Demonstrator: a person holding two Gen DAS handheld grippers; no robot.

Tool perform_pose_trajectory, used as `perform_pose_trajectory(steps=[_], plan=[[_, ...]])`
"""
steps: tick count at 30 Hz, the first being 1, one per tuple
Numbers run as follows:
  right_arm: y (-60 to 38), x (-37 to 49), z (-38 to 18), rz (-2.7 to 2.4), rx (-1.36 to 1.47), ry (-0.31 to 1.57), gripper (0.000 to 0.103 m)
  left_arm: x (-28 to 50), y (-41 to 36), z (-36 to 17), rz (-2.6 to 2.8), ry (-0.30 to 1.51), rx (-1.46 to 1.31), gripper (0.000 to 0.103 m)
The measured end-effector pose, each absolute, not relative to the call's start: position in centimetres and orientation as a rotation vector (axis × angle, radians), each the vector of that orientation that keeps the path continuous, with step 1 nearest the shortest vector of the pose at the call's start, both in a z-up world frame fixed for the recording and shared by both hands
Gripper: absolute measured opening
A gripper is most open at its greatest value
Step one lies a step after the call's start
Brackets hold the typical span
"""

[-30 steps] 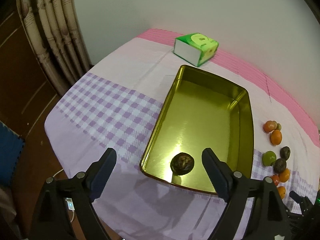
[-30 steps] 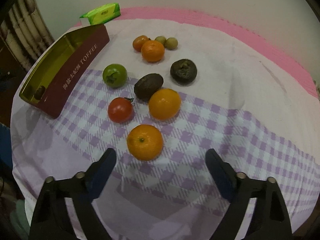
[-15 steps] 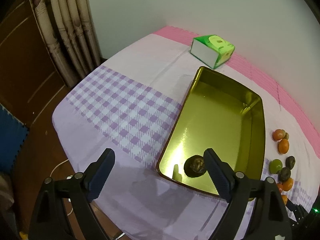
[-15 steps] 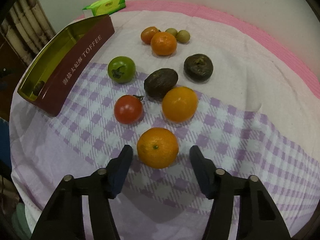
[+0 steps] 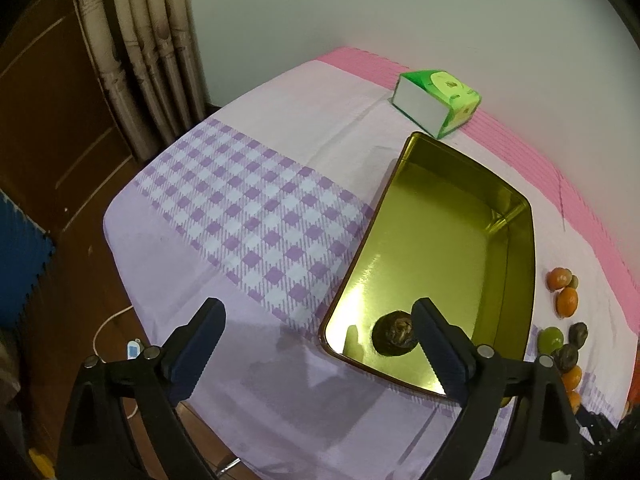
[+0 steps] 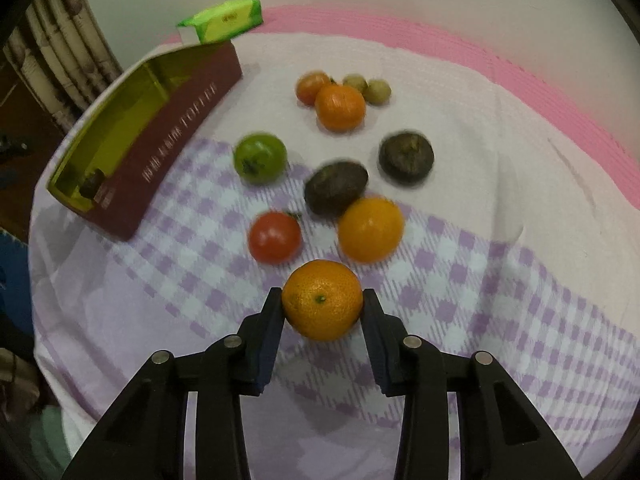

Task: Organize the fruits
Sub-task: 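Carry the orange into the gold tray beside the brown fruit and release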

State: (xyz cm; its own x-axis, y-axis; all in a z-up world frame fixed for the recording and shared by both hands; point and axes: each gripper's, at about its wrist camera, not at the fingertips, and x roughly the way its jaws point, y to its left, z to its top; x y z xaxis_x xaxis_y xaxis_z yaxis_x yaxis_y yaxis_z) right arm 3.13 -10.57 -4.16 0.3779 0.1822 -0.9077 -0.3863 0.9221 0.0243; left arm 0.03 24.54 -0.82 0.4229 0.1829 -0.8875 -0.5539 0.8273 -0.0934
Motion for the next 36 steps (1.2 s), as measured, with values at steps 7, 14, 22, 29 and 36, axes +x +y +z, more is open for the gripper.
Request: perform_pose_trajectory(steps=[7,14,22,29,36], plan=[[-5.8,5.0,-0.5,0.478,-0.219,1.046,0.040,-0.8,26.4,-0.6,0.558,0.996,-0.476,0.097],[1.8,6.2,0.3,0.601,-0.300,1.009,0.040,-1.4,27.7,-1.0,0.612,0.995,-0.533,0.098],[7.8,7.4,-1.3,0.682,-0.368,1.035,0.040,-1.3,28.2,-1.5,0.633,1.012,-0.551,0.098],[10.6,7.7,-3.0,0.705,-0.408,1.074,0.040,-1.6,28.9,-1.7,0.654,1.003,-0.578,0.098],[11.8,7.7,-4.5,0.690,-0.440,1.096,0.040,-2.0,29.5,-1.9,0.677,1.005,-0.604,0.098]])
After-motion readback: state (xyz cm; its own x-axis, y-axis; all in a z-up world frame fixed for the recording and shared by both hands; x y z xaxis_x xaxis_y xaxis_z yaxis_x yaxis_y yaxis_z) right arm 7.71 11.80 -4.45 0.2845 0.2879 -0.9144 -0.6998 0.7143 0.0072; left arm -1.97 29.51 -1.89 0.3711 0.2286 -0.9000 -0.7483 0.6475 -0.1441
